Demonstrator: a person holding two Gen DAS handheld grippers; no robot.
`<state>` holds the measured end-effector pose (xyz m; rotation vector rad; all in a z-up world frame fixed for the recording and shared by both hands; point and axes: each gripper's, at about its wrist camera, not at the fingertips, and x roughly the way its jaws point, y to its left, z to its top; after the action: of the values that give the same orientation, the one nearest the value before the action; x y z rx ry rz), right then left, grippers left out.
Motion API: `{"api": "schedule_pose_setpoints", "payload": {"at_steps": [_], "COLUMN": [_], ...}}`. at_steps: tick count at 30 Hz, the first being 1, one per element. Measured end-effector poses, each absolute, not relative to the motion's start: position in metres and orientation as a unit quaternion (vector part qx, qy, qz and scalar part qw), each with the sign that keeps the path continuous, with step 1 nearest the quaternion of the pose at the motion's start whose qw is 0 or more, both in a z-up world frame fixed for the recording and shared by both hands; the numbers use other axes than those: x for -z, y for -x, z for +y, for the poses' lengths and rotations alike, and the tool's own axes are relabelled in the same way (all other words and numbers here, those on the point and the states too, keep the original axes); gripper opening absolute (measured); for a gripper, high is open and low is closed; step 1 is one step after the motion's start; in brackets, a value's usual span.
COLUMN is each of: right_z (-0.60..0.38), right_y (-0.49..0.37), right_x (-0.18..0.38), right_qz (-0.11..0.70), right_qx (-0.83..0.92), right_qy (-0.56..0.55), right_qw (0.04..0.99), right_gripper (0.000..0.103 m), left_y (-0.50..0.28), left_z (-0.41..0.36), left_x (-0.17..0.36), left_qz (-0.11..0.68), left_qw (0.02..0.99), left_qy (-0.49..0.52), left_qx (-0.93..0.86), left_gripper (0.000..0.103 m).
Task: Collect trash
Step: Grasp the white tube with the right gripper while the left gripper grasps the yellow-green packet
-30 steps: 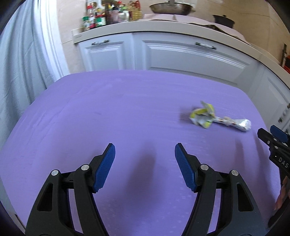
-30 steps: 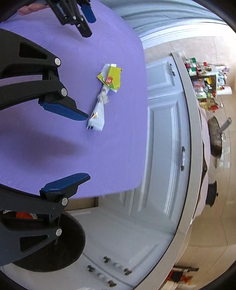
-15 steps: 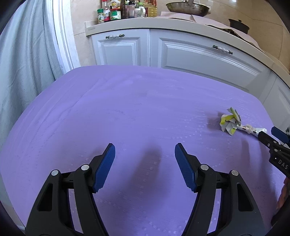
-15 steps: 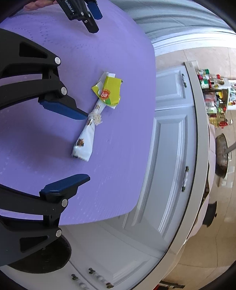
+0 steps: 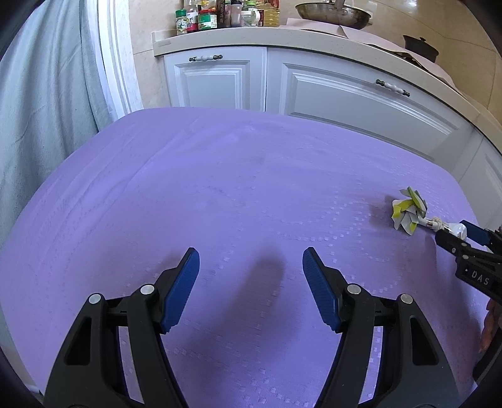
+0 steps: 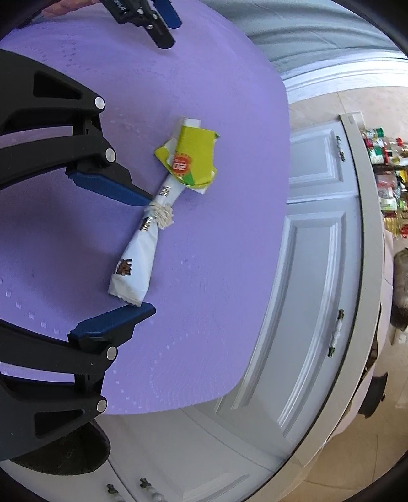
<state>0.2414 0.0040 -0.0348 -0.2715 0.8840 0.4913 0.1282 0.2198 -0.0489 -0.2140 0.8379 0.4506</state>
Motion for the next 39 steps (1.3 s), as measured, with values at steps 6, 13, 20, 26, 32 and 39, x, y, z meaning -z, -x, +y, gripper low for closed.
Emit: {"api": "schedule_pose_setpoints", "payload": {"at_steps": [6, 13, 20, 26, 32, 39], "right_z": [0.006, 0.005, -0.001, -0.014, -0.031, -0.049], "right_y": [-0.239, -0.230, -0.221, -0.211, -0.206, -0.210], "right_x": [0.032, 0.031, 0.030, 0.029, 0.028, 0.026], "right_qz": [0.429, 0.430, 0.427, 0.422, 0.420, 0.412], "right_qx": [-0.240, -0.249, -0.248, -0.241, -0.225, -0.196], "right_qy": [0.138, 0.138, 0.136, 0.123, 0.102, 0.077], "right_qw": [0.860, 0.857, 0.859, 0.865, 0.873, 0.886], "right_gripper": [0.048, 0.037, 0.034, 0.032, 0.031, 0.030], "left_y": [-0.126, -0.124, -0.124, -0.125, -0.129, -0.140], "left_z": [0.222, 0.223, 0.218, 0.210, 0.198, 0.175], "left_x": [0.051, 0.054, 0.055, 0.055, 0.053, 0.048], "left_qz": [0.404, 0.406, 0.407, 0.406, 0.405, 0.402], "left_qw": [0.882, 0.882, 0.882, 0.884, 0.889, 0.897], "left_qy": [0.103, 0.104, 0.103, 0.099, 0.091, 0.075], "left_qx": [-0.218, -0.217, -0.215, -0.207, -0.193, -0.167], "left_gripper": [0.067, 0.067, 0.067, 0.067, 0.067, 0.067]}}
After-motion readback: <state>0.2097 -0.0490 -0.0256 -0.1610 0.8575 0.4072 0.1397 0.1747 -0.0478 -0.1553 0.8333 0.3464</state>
